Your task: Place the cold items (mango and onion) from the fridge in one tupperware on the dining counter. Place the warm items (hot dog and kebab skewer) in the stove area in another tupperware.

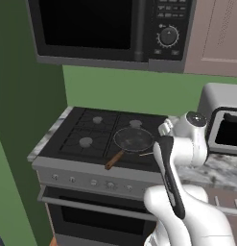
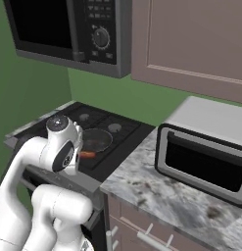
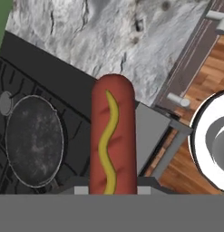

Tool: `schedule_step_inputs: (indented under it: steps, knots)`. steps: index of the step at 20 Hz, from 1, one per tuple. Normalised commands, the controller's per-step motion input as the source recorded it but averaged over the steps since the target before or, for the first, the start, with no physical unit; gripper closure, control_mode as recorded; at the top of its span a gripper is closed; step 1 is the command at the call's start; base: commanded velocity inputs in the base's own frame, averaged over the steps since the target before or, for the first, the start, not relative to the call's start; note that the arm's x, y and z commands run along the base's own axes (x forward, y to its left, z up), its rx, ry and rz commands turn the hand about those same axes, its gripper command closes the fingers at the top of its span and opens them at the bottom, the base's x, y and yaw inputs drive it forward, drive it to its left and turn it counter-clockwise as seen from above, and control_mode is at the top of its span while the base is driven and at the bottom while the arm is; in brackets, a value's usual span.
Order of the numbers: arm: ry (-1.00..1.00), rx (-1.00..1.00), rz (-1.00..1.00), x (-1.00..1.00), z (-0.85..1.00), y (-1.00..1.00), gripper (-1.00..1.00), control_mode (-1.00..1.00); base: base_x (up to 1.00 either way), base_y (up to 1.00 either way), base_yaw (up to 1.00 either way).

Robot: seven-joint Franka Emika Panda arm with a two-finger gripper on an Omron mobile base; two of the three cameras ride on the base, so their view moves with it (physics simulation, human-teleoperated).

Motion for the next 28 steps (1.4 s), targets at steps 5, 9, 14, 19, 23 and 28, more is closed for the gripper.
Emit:
schedule_step_inputs:
  steps: [5, 9, 14, 19, 23, 28]
  knots:
    - [0.02, -0.04, -0.05, -0.29, 0.17, 0.0, 1.0, -1.0, 0.0, 0.0, 0.0]
    - [0.0, -0.02, -0.03, -0.54, 0.13, 0.0, 1.0, -1.0, 0.0, 0.0, 0.0]
    - [0.0, -0.03, 0.02, -0.3, 0.0, 0.0, 1.0, 1.0, -0.52, -0.02, 0.01]
    - [0.0, 0.0, 0.0, 0.0, 0.0, 0.0, 1.0, 1.0, -0.93, -0.13, 0.01]
    - [0.0, 0.0, 0.0, 0.0, 0.0, 0.0, 1.0, 1.0, -0.71, -0.31, 0.09]
    - [0.0, 0.0, 0.0, 0.0, 0.0, 0.0, 1.0, 1.0, -0.43, -0.73, 0.33]
